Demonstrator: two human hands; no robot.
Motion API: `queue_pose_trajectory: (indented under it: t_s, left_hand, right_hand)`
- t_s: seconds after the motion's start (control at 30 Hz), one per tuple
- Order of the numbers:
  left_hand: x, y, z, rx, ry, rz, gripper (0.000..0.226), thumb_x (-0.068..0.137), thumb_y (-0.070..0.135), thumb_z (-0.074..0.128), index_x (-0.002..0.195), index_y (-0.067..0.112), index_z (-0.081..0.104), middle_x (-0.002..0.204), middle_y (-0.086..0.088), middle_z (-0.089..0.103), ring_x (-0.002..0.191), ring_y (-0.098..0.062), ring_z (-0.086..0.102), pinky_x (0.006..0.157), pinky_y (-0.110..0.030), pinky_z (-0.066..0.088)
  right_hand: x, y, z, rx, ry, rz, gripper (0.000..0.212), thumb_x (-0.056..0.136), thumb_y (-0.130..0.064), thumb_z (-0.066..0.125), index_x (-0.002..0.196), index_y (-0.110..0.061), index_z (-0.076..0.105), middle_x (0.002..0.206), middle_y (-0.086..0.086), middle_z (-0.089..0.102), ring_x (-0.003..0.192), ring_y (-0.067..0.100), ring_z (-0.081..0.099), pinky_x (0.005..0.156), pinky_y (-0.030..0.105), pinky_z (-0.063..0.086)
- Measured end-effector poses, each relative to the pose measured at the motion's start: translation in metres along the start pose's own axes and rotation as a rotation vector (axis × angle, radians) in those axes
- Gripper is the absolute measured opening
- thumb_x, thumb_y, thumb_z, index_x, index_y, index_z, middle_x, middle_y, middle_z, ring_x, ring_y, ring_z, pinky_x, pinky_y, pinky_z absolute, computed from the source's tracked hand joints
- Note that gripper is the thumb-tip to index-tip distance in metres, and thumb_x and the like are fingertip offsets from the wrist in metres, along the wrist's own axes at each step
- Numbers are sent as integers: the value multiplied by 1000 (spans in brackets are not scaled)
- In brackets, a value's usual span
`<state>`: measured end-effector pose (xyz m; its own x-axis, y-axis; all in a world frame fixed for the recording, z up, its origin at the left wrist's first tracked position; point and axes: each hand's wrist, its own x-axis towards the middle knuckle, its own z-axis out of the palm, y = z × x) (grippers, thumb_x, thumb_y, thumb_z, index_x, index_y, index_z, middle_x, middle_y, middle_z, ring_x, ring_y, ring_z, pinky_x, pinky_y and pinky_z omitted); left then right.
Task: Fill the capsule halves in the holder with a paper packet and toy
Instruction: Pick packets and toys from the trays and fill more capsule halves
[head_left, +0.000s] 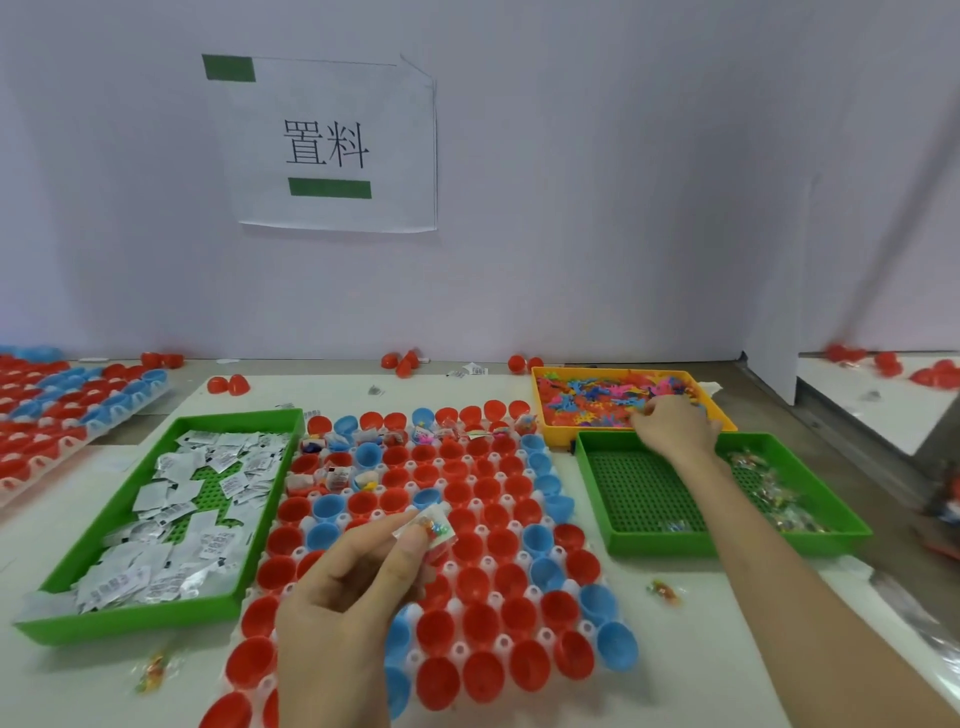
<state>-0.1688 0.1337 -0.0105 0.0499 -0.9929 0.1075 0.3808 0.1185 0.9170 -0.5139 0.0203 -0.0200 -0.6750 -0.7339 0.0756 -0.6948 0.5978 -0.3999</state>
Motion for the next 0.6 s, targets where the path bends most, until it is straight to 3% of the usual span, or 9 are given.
queue_pose_trajectory:
  t_s: [0.1, 0.13, 0.2, 0.27, 0.37, 0.4, 0.47, 0.53, 0.6]
  left_hand:
    - [0, -1, -1, 11, 24, 14, 23, 53, 29, 82, 76, 26, 82, 58, -8, 65, 54, -14, 62, 53, -19, 54]
    - [-1, -2, -2, 15, 19, 15, 25, 52, 32, 85, 76, 26, 82, 58, -8, 65, 54, -15, 62, 54, -19, 55]
    - [-2, -1, -2, 21, 2, 25, 52, 36, 51, 96, 79, 25, 83, 60, -10, 66, 55, -16, 64, 55, -19, 55]
    - [-1, -1, -2, 24, 21, 32, 65, 28, 60, 95, 79, 23, 82, 62, -11, 68, 55, -16, 66, 55, -20, 56]
    - [1, -1, -1, 50, 19, 15, 23, 55, 32, 84, 77, 26, 82, 63, -9, 69, 56, -16, 67, 55, -20, 56]
    - [1, -1, -1, 61, 22, 10, 20, 58, 24, 78, 77, 26, 82, 63, -9, 69, 56, -15, 67, 54, -20, 55]
    - [0, -1, -1, 53, 24, -11, 21, 58, 20, 75, 78, 24, 82, 65, -9, 70, 56, -15, 67, 54, -20, 56]
    - [-2, 3, 1, 53, 25, -20, 23, 56, 21, 76, 78, 23, 82, 66, -10, 70, 56, -16, 67, 54, -20, 56]
    - [-4, 2, 3, 56, 17, -10, 20, 57, 20, 76, 76, 24, 82, 65, -9, 71, 56, -16, 67, 54, -21, 56]
  right_hand:
    - [5, 0, 5, 110, 49, -14, 19, 94, -15, 61, 101, -21, 77, 123, 6, 68, 117, 32, 56, 110, 48, 35]
    - [4, -3, 6, 137, 71, -24, 19, 93, -12, 62, 94, -23, 78, 123, 5, 69, 116, 31, 57, 108, 49, 38]
    - [0, -1, 7, 206, 115, -51, 23, 90, -7, 64, 82, -24, 77, 115, 4, 73, 109, 28, 62, 102, 48, 45]
    - [-2, 2, 8, 309, 164, -100, 26, 87, -2, 66, 75, -24, 72, 102, 5, 76, 95, 23, 66, 88, 40, 53]
    - [1, 5, 7, 345, 200, -153, 22, 86, -4, 69, 77, -24, 71, 95, 5, 75, 82, 17, 63, 72, 32, 51]
    - [1, 4, 7, 337, 192, -151, 18, 87, -8, 69, 80, -24, 70, 95, 4, 75, 84, 18, 63, 74, 33, 51]
    - [3, 4, 10, 260, 148, -112, 5, 91, -20, 67, 90, -25, 70, 98, 2, 72, 98, 26, 63, 94, 43, 48]
    - [4, 5, 13, 156, 82, -77, 11, 96, -27, 61, 101, -24, 70, 100, 2, 67, 112, 31, 59, 110, 48, 33]
    - [6, 7, 14, 133, 43, -89, 17, 98, -27, 57, 107, -23, 71, 105, 2, 70, 112, 30, 59, 113, 48, 27]
